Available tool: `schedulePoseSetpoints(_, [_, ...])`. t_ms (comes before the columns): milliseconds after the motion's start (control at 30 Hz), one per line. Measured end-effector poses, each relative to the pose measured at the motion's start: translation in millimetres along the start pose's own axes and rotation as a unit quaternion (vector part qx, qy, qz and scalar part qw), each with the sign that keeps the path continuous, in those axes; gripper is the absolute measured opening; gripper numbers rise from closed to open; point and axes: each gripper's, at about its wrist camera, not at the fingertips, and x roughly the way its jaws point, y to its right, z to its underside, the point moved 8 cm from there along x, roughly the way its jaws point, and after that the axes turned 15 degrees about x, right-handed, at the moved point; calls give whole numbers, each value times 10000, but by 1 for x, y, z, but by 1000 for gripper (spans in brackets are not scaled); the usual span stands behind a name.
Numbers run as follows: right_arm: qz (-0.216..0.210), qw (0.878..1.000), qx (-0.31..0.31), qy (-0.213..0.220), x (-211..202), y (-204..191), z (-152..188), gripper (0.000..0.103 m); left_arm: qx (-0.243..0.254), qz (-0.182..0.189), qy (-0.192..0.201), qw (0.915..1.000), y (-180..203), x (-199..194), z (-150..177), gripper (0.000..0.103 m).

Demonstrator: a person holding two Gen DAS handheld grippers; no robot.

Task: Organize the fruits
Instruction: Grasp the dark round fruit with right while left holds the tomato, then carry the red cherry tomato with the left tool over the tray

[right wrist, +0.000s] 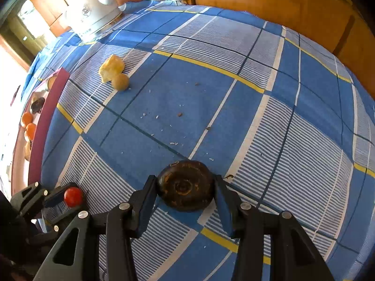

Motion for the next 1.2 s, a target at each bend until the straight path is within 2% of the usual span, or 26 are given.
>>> schedulePoseSetpoints(200, [71,9999,-117,39,-1,0,3,49,6,-85,-68,9999,1,1,0,27])
schedulePoseSetpoints(400, [236,9996,-156,42,0,-11,3,49,37,-174,-139,9997,2,1,0,27])
schedulePoseSetpoints(567, [211,9998,-63,18,8,-27,-5,49,51,-221,-170,9996,3,0,0,27])
schedulePoseSetpoints(833, [204,9997,-46,92,7,-21,-10,48,57,-224,-181,9996,4,-1,1,26])
schedulePoseSetpoints(1033, [360,9989,-251,143,7,-22,-5,49,54,-226,-181,9996,3,-1,1,26])
schedulePoseSetpoints(1200, [248,9996,-112,97,8,-18,-6,49,55,-230,-186,9995,3,-1,2,26])
